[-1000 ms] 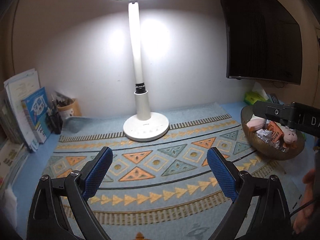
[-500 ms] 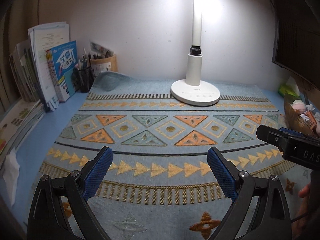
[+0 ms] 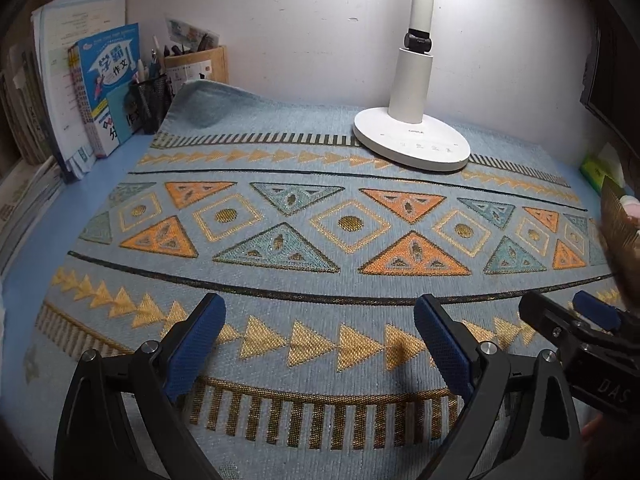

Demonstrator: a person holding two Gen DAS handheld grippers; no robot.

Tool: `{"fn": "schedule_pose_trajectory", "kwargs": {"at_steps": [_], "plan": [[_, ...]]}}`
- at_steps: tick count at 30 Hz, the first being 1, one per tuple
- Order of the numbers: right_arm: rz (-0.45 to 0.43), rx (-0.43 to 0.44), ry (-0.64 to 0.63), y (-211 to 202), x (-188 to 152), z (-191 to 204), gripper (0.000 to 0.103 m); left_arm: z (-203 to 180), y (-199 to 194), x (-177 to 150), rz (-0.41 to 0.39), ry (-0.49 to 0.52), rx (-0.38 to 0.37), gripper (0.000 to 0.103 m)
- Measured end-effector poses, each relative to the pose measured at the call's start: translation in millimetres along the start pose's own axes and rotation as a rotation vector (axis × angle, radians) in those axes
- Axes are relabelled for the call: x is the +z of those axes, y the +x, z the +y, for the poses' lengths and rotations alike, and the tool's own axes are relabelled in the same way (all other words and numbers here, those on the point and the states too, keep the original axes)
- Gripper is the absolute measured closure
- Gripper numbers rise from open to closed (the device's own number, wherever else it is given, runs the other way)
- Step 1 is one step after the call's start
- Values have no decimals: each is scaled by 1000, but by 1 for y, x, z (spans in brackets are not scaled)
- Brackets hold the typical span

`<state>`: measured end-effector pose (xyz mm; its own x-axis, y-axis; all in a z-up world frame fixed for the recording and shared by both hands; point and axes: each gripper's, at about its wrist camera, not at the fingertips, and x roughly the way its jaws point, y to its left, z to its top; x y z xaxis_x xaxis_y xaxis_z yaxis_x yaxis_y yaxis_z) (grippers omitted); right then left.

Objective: Organize objects

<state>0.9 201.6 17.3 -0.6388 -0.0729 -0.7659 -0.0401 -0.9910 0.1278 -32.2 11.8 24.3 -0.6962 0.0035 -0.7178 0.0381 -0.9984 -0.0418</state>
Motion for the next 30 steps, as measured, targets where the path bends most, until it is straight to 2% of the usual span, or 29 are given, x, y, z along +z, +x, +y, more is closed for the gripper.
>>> {"fn": "schedule_pose_trajectory", "kwargs": {"at_steps": [2,8,14,30], "plan": [[-17,-6,-11,-3,0,2,7,2,-4,-1,-23,-10,-22,8],[-16,-31,-4,-2,0,0,7,2,-9,-1,-51,-11,-16,8],[4,-27,27,2,1,-5,6,-3,-8,0,-37,20,-10,7],[40,-28,21,9,1,-2,6,0,-3,-1,-12,18,-15,7]]}}
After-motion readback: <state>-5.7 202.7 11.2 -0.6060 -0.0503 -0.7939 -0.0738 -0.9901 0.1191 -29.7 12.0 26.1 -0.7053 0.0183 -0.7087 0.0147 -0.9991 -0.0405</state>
